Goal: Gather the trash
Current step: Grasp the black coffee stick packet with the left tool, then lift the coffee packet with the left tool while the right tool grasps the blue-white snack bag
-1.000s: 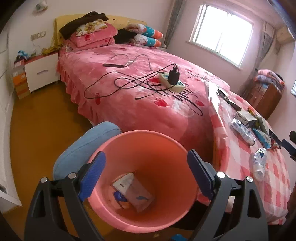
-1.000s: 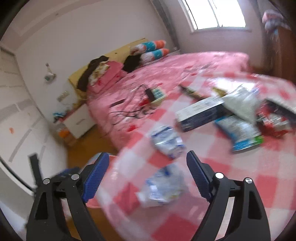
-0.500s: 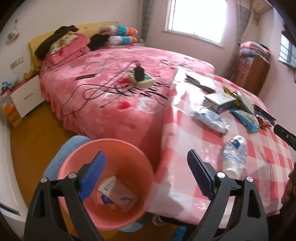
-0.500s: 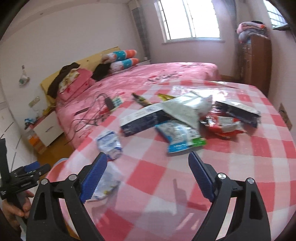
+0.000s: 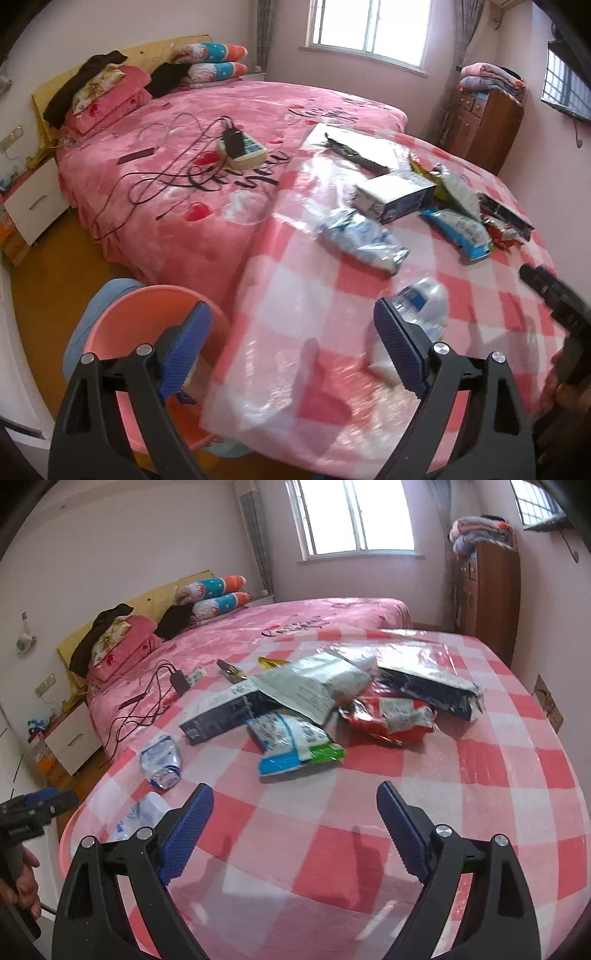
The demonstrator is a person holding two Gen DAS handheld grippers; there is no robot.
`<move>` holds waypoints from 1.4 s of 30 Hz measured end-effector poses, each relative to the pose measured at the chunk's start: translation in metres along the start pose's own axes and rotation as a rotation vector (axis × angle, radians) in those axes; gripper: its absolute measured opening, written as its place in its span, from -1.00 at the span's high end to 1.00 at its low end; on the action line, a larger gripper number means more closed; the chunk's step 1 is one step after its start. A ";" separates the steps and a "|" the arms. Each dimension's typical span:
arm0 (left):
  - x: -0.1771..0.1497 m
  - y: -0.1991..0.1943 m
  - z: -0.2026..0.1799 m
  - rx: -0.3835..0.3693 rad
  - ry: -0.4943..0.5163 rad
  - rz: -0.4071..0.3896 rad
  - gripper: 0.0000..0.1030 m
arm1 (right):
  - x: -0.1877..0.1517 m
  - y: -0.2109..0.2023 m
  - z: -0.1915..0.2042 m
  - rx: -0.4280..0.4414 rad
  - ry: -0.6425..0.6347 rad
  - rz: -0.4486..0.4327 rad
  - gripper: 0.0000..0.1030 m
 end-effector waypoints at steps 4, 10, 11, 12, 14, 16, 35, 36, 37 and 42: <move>0.017 0.006 -0.027 -0.056 -0.023 0.030 -0.75 | -0.004 0.001 -0.018 0.019 0.052 0.013 -0.73; 0.063 0.040 -0.082 -0.092 -0.025 0.084 -0.74 | -0.003 -0.006 -0.047 0.023 0.116 -0.008 -0.73; 0.074 0.050 -0.091 -0.088 -0.018 0.084 -0.74 | -0.003 -0.007 -0.052 0.031 0.130 -0.012 -0.73; 0.085 0.059 -0.099 -0.082 -0.016 0.088 -0.74 | -0.003 -0.008 -0.055 0.038 0.137 -0.014 -0.73; 0.105 0.082 -0.111 -0.076 -0.036 0.103 -0.74 | -0.003 -0.010 -0.059 0.052 0.146 -0.019 -0.73; 0.123 0.106 -0.122 -0.074 -0.052 0.123 -0.74 | -0.002 -0.012 -0.061 0.057 0.144 -0.020 -0.73; 0.190 0.271 -0.122 0.092 -0.223 0.256 -0.04 | -0.007 -0.005 -0.091 0.130 0.235 -0.008 -0.73; 0.192 0.271 -0.122 0.097 -0.218 0.234 0.05 | -0.007 -0.005 -0.092 0.128 0.236 -0.006 -0.73; 0.190 0.271 -0.124 0.098 -0.215 0.236 0.13 | -0.008 -0.004 -0.093 0.121 0.237 -0.005 -0.73; 0.174 0.261 -0.142 0.082 -0.132 0.226 0.31 | -0.007 -0.005 -0.106 0.107 0.260 -0.012 -0.73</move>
Point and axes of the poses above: each gripper's, at about its wrist camera, not at the fingertips, and y roughly the way its jaws point, z to its left, x to its top, the point moved 8 cm from there along y, roughly the way its jaws point, and after that the axes turned 12 degrees about -y, right-handed, at the moved point
